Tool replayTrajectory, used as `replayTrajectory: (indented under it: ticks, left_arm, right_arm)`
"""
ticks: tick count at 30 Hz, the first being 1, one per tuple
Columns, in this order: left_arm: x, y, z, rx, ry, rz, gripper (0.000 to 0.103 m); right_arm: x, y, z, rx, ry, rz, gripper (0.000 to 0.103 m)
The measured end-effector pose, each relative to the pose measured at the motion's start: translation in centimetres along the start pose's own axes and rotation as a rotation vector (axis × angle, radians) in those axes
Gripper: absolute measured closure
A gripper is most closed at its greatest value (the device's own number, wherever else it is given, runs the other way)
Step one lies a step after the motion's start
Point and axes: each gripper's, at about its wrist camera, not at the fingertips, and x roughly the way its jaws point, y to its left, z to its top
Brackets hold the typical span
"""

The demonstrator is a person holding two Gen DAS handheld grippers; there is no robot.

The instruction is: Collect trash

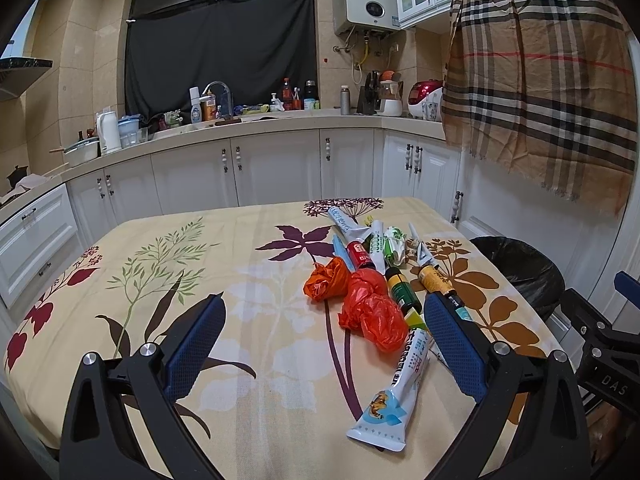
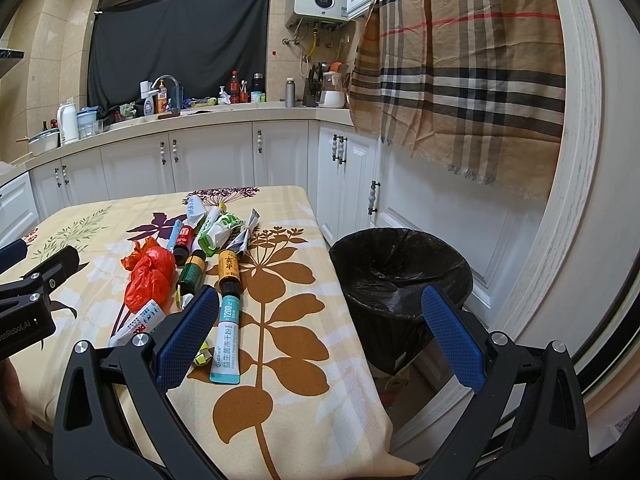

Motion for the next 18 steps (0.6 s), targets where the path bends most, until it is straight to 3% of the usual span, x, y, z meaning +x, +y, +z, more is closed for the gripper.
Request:
replayTrajectory:
  ticks: [18]
  left_arm:
    - [0.48, 0.35, -0.46, -0.002, 0.007, -0.002, 0.006]
  right_arm:
    - [0.13, 0.18, -0.04, -0.002, 0.002, -0.001, 0.004]
